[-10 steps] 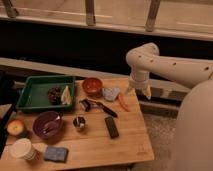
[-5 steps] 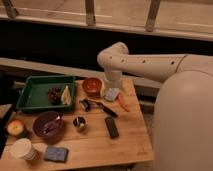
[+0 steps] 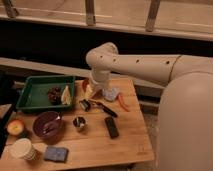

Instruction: Wipe red bowl with brush

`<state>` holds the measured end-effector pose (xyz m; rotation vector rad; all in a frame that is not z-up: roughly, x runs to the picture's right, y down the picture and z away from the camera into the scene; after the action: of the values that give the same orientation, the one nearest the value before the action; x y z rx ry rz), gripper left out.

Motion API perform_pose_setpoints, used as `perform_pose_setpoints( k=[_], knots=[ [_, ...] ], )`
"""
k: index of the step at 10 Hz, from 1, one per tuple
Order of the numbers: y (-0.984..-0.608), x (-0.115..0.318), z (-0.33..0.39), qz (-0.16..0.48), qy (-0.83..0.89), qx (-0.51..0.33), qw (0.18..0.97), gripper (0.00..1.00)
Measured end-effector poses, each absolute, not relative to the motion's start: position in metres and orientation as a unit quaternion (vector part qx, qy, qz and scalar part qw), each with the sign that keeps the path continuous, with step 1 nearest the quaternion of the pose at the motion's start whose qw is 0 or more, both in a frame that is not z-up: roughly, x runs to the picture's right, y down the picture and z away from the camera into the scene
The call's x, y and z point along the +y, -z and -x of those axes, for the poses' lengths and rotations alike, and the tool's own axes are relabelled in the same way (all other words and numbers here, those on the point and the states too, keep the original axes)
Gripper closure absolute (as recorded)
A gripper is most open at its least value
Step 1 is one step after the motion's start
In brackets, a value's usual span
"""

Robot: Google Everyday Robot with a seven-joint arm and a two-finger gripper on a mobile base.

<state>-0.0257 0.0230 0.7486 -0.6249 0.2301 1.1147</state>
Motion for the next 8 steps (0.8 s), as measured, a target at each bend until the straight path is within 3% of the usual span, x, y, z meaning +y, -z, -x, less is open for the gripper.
perform_pose_setpoints(
  k=[5,8],
  knots=[
    [-0.778,0.022,0.040,0.310,-0.489,0.107,0.808,0.24],
    [-0.819,0.010,0.068,0.318,-0.473,0.116,0.813,0.24]
  ],
)
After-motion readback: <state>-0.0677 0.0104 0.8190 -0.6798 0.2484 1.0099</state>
